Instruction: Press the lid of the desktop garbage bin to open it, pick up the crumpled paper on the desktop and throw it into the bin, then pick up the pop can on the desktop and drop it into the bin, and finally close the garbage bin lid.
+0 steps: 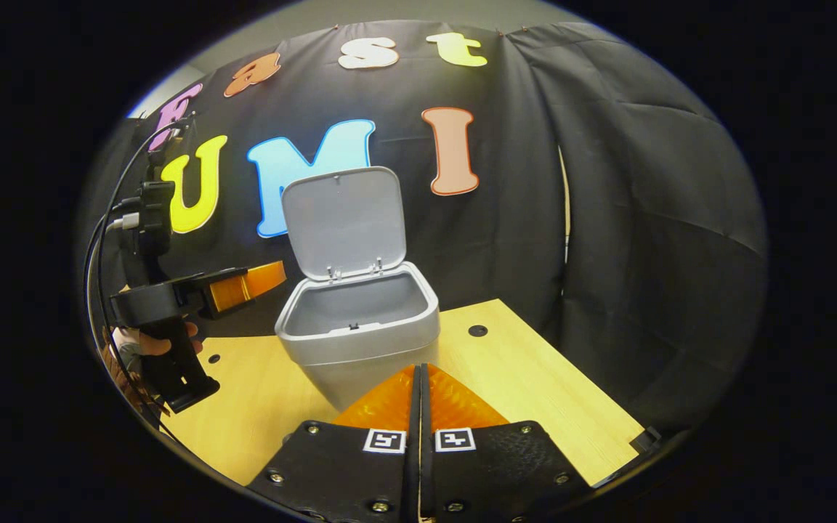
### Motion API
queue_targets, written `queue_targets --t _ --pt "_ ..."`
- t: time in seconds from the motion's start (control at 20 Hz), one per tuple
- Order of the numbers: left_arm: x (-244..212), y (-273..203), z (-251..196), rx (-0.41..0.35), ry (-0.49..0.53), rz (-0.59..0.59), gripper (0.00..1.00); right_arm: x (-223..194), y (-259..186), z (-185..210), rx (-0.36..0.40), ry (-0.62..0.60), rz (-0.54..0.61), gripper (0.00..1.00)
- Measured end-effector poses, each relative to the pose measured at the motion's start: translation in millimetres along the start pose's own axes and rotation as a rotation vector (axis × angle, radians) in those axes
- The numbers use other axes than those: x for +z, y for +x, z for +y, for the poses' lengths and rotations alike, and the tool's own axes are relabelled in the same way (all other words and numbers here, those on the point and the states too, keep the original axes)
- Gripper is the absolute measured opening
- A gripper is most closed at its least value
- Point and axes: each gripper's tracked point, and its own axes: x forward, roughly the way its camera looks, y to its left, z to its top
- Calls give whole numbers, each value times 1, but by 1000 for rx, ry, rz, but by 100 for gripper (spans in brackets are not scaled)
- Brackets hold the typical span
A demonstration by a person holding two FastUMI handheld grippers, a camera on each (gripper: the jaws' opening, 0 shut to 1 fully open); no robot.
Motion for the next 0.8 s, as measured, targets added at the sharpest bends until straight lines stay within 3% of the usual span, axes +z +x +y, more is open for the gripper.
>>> queue_targets --t 0.4,0.8 --pt "-2 -36 65 128 -2 -5 84 -12 17 52 134 -63 40 0" --pt "-14 -76 124 259 -28 8 84 -55 31 106 268 -141 132 1"
